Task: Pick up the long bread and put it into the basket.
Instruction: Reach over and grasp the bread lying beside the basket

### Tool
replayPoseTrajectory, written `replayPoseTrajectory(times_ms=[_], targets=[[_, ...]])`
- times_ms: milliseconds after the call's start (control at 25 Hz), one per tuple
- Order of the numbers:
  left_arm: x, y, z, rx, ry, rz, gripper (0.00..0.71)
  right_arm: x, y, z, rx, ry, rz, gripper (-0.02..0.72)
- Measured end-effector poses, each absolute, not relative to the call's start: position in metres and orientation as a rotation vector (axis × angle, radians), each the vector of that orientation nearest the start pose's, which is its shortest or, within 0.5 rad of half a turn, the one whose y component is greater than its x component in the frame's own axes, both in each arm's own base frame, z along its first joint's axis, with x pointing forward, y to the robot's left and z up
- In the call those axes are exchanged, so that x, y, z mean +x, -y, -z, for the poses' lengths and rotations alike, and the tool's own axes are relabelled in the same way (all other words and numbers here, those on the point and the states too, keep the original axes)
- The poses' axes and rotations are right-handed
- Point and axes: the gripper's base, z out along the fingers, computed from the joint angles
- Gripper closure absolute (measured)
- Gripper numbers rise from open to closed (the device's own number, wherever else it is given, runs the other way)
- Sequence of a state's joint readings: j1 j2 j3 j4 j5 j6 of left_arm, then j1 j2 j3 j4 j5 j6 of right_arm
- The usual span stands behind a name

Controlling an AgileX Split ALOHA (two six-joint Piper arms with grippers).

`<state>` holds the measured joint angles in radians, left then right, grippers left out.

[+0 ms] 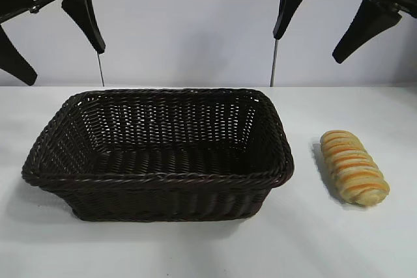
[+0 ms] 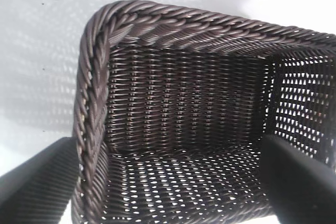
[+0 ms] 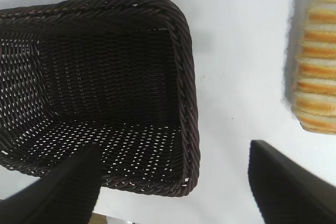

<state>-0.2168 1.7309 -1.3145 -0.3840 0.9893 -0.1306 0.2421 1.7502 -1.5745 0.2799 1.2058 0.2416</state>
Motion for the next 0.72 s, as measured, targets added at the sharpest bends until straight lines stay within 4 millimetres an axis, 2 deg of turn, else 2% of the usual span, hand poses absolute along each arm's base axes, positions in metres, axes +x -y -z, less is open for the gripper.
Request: replayPoseTrajectory(times_ms=[720], targets=[[0.3356, 0.1031, -0.2479, -0.127, -2.912, 0.561, 0.042, 0.3489, -0.1104, -0.3094, 0.092, -2.899, -0.487, 0.144]])
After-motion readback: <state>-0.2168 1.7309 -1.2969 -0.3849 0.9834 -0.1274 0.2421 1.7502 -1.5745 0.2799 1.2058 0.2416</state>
